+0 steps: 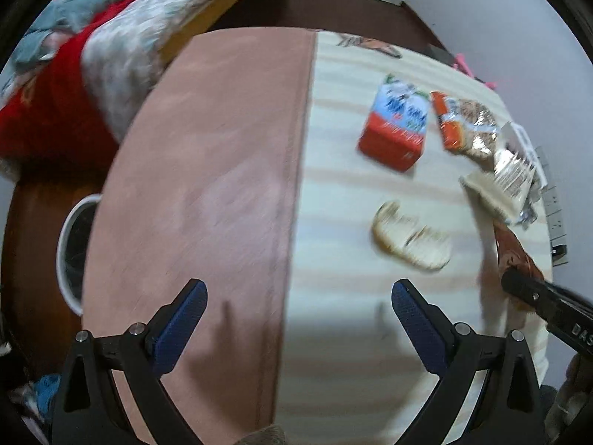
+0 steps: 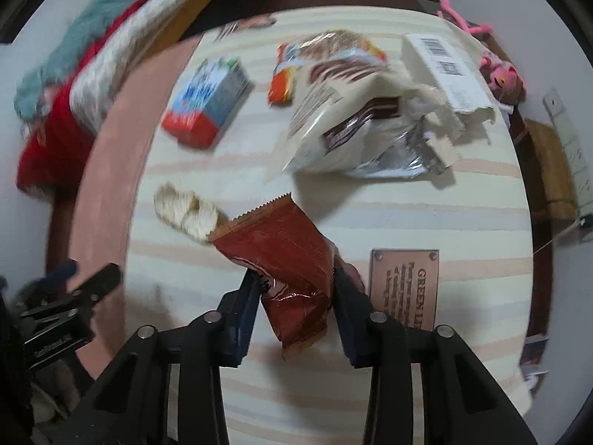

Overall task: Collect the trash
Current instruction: 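Grasp the brown snack wrapper with the right tool while the left tool grasps a small gold wrapper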

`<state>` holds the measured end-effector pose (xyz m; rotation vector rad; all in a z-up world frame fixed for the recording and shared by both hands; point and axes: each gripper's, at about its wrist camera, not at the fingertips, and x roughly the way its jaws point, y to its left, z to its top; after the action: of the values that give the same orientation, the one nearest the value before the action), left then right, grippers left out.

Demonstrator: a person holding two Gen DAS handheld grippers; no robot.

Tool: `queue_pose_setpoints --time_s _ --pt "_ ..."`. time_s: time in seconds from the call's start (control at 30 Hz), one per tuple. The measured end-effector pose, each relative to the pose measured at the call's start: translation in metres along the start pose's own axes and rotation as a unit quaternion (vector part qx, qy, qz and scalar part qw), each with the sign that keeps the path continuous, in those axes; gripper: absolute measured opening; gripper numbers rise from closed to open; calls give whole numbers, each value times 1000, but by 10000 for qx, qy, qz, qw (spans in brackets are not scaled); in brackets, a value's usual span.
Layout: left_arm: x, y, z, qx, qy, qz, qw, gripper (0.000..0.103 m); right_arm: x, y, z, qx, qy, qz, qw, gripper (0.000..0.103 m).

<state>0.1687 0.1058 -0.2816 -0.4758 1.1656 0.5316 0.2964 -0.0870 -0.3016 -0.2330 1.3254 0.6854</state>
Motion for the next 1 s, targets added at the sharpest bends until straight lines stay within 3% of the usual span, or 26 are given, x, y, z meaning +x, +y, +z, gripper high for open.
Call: queue_pose_setpoints --time_s 0.13,0.23,0.27,0.4,0.47,0.5,0.7,1.0 --pt "14 -15 19 63 63 -333 9994 101 -11 -30 6 609 -120 470 9970 38" --pt "28 -23 32 104 151 -505 9986 101 -13 -38 5 723 -106 463 9963 38" --pt "32 -26 35 141 183 -532 9983 95 -12 -40 6 730 -94 412 9964 38" --pt "38 -38 36 443 104 -308 9985 42 -7 -37 8 716 -34 306 9970 38" --pt "34 -42 32 554 -4 -401 9977 17 -6 -38 8 701 -29 277 9972 38" --pt "32 -44 30 551 -14 -354 9979 11 -3 -35 12 691 -22 274 9972 38" --pt "2 -30 12 373 -328 -238 9985 3 -7 -21 9 541 -63 195 9983 38" --pt "-84 39 3 -132 -1053 -128 9943 3 -45 22 -1 169 -322 438 9984 38"
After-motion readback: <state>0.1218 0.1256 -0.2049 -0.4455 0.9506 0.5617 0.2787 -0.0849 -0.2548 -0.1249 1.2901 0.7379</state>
